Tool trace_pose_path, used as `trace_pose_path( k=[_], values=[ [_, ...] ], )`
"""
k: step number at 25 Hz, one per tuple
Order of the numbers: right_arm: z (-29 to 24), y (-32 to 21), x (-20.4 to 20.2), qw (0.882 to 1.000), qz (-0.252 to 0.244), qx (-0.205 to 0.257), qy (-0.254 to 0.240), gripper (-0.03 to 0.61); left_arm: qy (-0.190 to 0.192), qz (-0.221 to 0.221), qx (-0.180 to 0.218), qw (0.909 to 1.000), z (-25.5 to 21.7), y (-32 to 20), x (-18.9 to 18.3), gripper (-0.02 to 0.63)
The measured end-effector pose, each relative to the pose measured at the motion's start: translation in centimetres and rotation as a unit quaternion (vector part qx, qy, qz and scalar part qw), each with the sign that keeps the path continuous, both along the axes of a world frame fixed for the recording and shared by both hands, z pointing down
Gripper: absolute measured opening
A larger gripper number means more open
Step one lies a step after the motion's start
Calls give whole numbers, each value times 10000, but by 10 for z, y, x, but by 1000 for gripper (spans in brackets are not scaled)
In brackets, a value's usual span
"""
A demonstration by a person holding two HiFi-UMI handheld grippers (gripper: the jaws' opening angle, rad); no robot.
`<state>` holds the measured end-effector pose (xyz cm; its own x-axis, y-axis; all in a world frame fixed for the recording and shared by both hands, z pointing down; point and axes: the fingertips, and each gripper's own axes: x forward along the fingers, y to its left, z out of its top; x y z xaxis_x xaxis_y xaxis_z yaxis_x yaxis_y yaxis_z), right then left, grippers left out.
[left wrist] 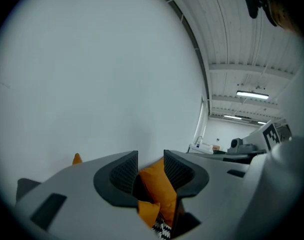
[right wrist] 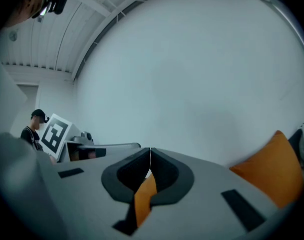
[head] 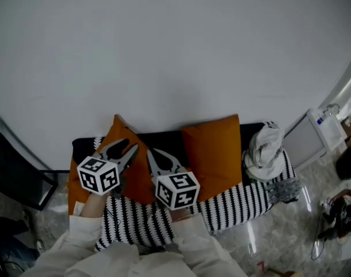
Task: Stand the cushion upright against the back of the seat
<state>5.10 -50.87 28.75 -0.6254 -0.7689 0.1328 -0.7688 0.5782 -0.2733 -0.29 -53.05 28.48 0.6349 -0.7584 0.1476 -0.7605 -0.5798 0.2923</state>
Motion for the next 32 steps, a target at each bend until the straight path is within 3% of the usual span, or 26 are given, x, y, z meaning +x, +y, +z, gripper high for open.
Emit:
trace_pose_path(
  k=[4, 9, 15, 32],
  values=[
    [-15, 13, 4, 9998, -62, 186, -16, 12, 72, 147, 46, 9999, -12, 22, 15, 157],
    [-31, 30, 5, 9988, -215, 437, 68, 12, -71, -63, 418, 9991, -29, 41, 18, 102],
    [-31, 46, 11, 9979, -309, 539, 172, 12, -143, 9, 554, 9984, -35, 62, 29, 59],
    [-13, 80, 24, 9983, -222, 499, 215, 12, -104, 182, 309, 9993, -7, 105, 44, 8]
  ],
)
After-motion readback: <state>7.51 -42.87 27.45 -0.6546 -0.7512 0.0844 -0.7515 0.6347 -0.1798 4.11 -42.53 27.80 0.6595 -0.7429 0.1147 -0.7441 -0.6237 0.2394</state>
